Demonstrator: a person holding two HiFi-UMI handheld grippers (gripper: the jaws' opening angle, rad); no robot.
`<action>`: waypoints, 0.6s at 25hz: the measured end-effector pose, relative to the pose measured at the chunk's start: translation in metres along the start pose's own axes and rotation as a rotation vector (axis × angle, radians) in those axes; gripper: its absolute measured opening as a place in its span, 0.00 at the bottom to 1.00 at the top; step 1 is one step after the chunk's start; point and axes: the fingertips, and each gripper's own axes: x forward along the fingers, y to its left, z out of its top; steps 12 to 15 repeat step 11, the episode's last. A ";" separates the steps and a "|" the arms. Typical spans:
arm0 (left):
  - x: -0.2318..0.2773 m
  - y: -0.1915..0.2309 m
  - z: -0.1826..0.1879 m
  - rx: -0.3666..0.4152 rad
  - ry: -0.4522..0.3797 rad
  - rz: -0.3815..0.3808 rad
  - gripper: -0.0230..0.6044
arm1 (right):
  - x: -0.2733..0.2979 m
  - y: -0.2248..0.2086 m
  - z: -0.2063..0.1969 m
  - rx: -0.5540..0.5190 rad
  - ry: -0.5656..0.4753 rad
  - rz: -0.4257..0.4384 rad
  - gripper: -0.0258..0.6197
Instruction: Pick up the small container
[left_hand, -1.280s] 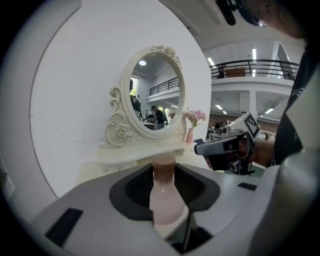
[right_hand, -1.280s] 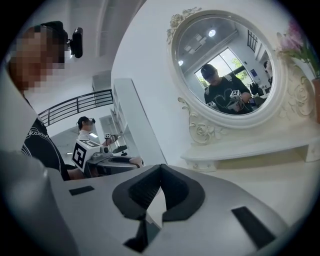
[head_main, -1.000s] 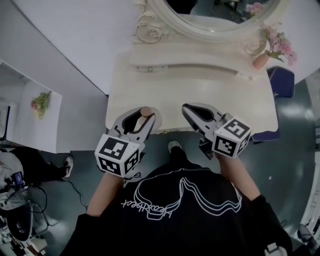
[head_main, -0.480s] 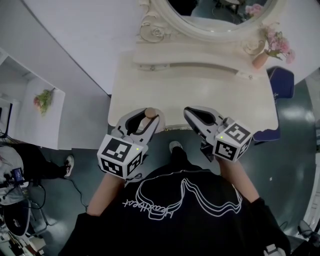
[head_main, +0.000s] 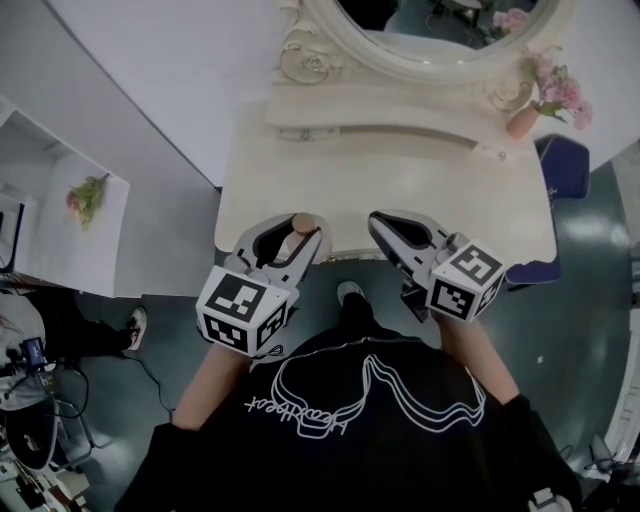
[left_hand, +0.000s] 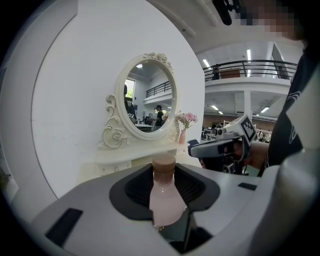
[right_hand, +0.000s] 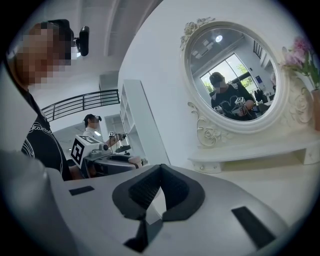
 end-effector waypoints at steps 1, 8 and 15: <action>0.001 0.000 0.000 -0.001 0.000 -0.001 0.25 | 0.000 -0.001 0.000 0.001 0.002 0.000 0.05; 0.013 0.004 -0.002 -0.012 0.012 -0.009 0.25 | 0.004 -0.013 -0.002 0.011 0.013 0.001 0.05; 0.019 0.006 -0.003 -0.014 0.014 -0.010 0.25 | 0.007 -0.019 -0.002 0.011 0.013 0.003 0.05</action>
